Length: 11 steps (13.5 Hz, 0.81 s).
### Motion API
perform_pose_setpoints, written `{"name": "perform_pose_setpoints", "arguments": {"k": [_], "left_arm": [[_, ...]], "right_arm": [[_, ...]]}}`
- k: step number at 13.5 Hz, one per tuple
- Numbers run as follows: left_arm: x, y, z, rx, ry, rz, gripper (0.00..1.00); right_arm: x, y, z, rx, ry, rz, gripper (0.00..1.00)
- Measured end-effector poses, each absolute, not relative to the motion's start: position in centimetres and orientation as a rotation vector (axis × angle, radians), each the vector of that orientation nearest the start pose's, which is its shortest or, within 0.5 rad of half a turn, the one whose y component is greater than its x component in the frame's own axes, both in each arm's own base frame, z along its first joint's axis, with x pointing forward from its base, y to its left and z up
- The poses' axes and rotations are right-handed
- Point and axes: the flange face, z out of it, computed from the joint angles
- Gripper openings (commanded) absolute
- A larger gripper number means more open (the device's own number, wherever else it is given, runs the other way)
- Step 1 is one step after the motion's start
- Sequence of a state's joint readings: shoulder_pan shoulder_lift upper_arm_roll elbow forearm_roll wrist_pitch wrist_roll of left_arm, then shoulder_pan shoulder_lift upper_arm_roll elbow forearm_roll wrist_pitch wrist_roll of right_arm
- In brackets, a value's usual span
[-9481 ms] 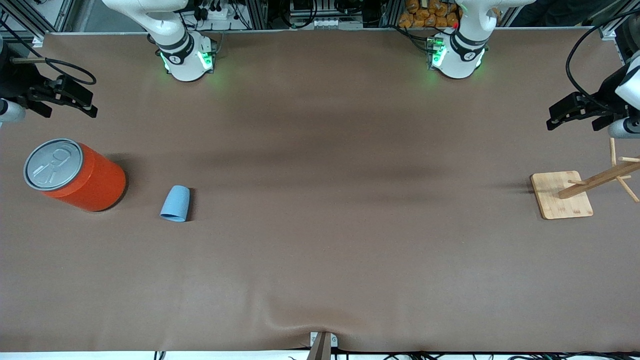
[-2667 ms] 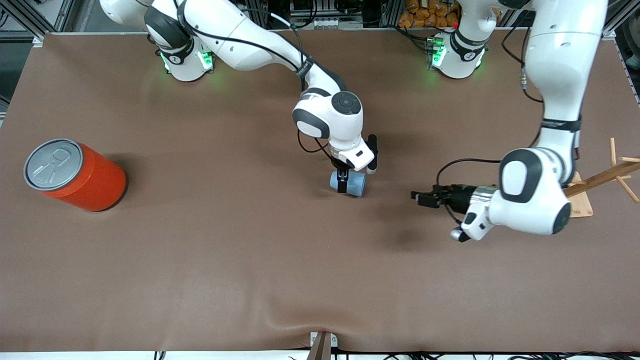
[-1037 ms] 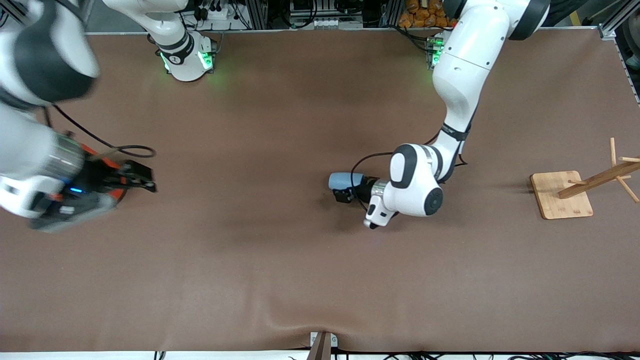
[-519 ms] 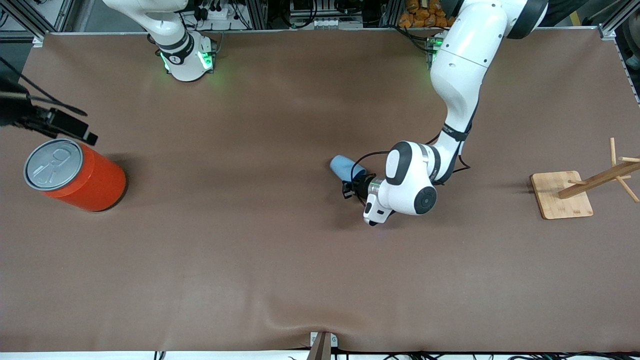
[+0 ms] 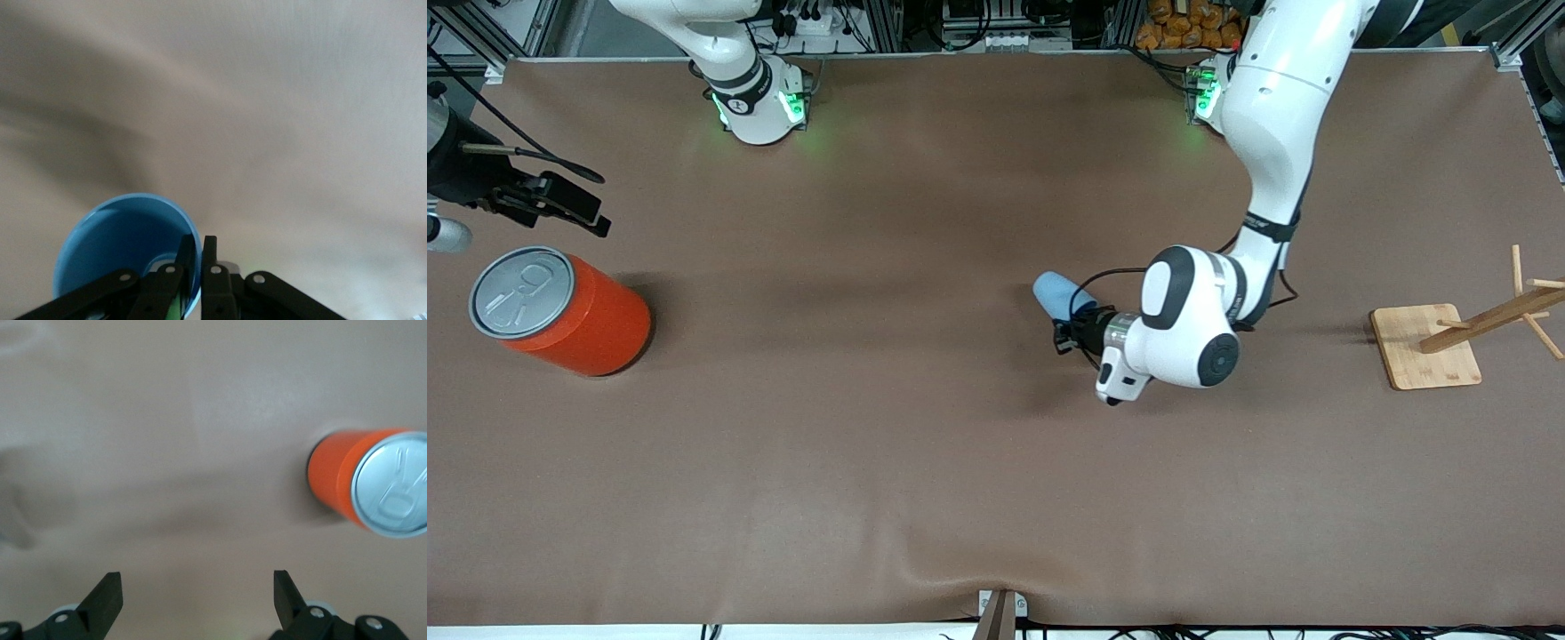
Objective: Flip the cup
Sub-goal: 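Carry the cup with the left gripper and turn it mouth up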
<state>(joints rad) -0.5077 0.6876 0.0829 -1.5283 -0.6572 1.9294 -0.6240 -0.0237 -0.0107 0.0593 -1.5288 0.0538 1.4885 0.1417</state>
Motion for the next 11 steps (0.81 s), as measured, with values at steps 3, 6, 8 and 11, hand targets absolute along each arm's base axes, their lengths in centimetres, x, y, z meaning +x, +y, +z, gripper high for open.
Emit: {"name": "perform_pose_setpoints", "arguments": {"k": [3, 6, 8, 11], "left_arm": [[62.9, -27.4, 27.0, -3.162, -0.733, 0.521, 0.0], [66.0, -21.9, 29.5, -3.106, -0.755, 0.247, 0.0], [67.4, -19.2, 30.6, -3.063, -0.757, 0.096, 0.0], [68.1, -17.7, 30.1, -2.97, -0.793, -0.088, 0.0]], "right_arm": [[54.0, 1.7, 65.0, -3.112, 0.089, 0.056, 1.0], [53.5, 1.0, 65.2, -3.112, 0.023, 0.108, 1.0], [53.4, -0.1, 65.3, -3.11, 0.01, 0.108, 1.0], [53.4, -0.2, 65.6, -3.11, -0.002, 0.1, 1.0]]}}
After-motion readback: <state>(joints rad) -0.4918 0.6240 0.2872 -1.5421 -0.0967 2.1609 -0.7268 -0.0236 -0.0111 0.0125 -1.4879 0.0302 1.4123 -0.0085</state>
